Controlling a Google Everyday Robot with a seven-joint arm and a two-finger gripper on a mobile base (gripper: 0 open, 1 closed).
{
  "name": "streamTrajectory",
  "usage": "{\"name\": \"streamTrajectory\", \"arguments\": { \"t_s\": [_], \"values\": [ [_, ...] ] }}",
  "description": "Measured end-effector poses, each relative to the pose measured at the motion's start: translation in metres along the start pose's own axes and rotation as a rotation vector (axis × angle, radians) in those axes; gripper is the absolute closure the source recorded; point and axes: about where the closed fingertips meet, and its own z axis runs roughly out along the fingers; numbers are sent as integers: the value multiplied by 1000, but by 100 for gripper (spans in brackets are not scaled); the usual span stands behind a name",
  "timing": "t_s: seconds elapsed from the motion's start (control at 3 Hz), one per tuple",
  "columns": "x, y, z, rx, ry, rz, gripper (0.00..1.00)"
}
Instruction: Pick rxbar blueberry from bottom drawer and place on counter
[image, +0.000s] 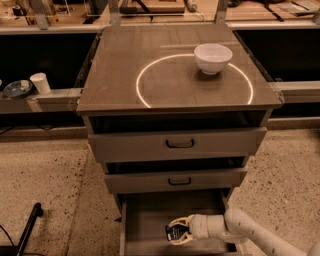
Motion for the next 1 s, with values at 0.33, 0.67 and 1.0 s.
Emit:
{"name": "streamTrajectory", "arguments": {
  "t_s": [0.33,0.67,1.0],
  "values": [
    [-1,0,3,-18,2,0,100],
    [-45,-9,-38,23,40,-86,100],
    [-102,-15,-83,49,85,-188,100]
  ]
}}
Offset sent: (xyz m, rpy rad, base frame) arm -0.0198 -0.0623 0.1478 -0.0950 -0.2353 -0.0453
